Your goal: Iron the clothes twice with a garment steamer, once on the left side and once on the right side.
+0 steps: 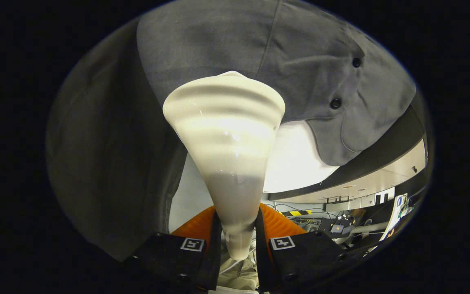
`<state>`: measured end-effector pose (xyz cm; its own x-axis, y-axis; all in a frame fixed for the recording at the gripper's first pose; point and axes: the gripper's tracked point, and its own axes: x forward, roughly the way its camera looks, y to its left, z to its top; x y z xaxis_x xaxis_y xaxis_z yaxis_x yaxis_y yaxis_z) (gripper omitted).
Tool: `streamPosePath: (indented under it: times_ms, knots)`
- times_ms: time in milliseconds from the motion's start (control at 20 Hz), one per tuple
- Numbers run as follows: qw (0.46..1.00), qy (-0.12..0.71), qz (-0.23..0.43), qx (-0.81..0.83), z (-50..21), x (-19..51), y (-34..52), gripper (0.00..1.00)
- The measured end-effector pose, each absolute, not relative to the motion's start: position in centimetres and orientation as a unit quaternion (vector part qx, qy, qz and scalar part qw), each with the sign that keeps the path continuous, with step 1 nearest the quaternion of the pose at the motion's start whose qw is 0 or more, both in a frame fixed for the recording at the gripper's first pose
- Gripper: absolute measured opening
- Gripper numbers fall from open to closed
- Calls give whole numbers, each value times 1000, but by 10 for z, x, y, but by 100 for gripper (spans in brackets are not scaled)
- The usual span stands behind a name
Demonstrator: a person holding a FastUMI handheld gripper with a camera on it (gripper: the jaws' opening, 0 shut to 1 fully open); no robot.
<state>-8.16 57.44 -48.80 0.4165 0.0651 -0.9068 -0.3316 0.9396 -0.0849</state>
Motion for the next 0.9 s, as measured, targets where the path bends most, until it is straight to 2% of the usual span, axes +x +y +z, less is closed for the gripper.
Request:
streamPosePath:
  times_ms: [900]
  knots:
    - [902, 415, 108, -56, -306, -59, 480, 45]
